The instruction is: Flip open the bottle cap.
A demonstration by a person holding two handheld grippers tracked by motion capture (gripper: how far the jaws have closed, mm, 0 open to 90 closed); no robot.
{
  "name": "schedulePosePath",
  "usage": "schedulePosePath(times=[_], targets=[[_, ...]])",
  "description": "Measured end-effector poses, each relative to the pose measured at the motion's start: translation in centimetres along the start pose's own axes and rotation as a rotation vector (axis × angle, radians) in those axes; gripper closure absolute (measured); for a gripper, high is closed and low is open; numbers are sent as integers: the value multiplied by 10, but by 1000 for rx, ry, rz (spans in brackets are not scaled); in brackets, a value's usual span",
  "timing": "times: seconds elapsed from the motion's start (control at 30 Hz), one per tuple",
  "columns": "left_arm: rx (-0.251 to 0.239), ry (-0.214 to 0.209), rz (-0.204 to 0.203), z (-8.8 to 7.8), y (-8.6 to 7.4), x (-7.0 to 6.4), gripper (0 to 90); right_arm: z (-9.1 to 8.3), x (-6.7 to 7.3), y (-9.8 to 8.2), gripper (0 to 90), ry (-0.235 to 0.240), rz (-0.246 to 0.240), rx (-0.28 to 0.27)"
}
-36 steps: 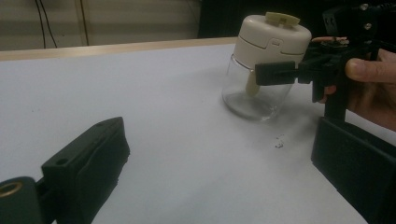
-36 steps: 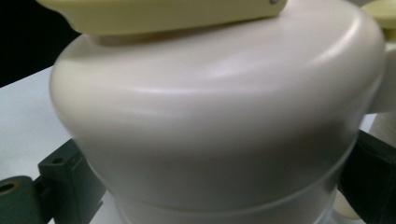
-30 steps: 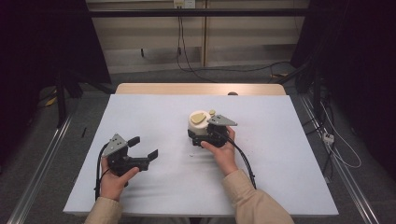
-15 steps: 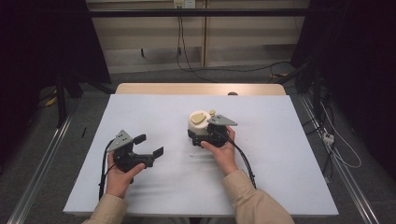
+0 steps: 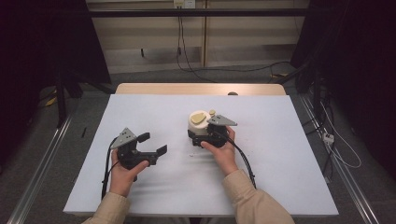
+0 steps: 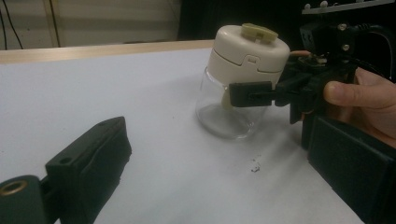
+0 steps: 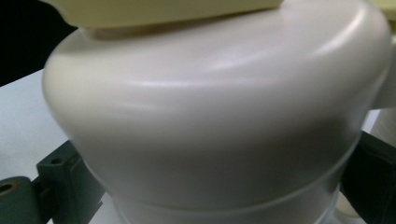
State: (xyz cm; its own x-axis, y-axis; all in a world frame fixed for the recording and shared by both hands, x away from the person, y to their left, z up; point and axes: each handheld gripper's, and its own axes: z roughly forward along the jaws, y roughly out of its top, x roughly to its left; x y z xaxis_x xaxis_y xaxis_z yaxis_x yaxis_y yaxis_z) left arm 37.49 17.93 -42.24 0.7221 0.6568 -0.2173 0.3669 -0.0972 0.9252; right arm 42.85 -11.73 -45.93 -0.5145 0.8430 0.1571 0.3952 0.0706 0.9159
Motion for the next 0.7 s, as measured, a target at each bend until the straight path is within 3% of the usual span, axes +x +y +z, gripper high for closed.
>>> schedulePosePath(times=[0.7], targets=[[19,1,7,12,8,0,75,0,0,0,31,2,-7,4]])
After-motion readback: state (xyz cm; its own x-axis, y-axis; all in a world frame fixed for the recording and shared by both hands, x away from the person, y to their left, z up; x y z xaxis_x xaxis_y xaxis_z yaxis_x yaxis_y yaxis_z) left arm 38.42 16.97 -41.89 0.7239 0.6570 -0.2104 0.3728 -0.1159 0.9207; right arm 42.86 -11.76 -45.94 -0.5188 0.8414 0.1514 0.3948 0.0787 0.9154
